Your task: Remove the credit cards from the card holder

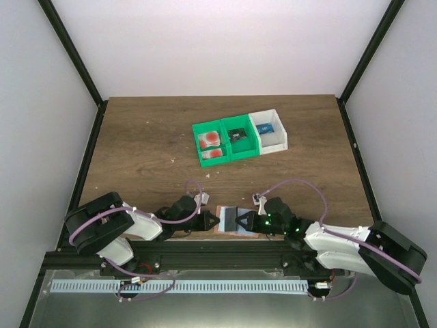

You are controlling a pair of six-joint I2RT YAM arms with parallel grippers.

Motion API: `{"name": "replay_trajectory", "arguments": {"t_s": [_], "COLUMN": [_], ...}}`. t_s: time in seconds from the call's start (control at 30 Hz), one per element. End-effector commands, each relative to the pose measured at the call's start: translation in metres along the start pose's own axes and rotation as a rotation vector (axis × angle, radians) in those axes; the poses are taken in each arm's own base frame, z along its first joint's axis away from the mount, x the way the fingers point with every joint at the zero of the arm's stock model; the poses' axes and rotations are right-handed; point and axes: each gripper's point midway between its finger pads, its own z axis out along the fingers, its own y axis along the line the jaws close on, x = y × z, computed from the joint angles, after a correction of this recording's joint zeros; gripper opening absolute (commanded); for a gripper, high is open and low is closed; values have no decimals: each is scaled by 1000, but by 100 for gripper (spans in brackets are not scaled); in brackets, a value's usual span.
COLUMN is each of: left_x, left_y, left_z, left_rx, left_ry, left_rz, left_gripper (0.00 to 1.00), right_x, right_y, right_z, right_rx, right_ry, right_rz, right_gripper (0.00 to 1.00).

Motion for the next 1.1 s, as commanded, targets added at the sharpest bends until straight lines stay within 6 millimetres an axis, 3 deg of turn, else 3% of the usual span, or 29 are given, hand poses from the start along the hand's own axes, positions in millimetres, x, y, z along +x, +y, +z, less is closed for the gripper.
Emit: {"name": "replay_trajectory", "arguments": {"t_s": [0.0,0.43,0.53,0.6,0.73,0.8,0.87,1.07], "left_x": [37,37,38,38,38,37,38,39], "left_y": [63,63,63,64,64,64,65,65], "left_z": [-7,-5,-4,-4,-4,-4,-5,-6], "left_rx": [-235,-236,-234,-234,-237,-237,-238,-237], "left_ry": [101,101,107,109,106,104,104,103], "left_rz": [-58,-59,-59,-60,-59,-58,-61,-65], "left_gripper": [0,0,0,0,0,0,0,0], "right_x": [-1,3,3,3,4,3,3,1], "right_y": [-10,-5,-5,-6,-9,-8,-7,-12], "right_z": [1,3,3,3,1,1,1,-2], "right_rx": [44,6,15,15,18,18,15,25], "right_ry": [-5,15,21,21,10,11,7,-18], "right_rz": [15,-6,-9,-9,0,-4,-3,12], "right_gripper": [1,0,6,1,1,11,1,0]}}
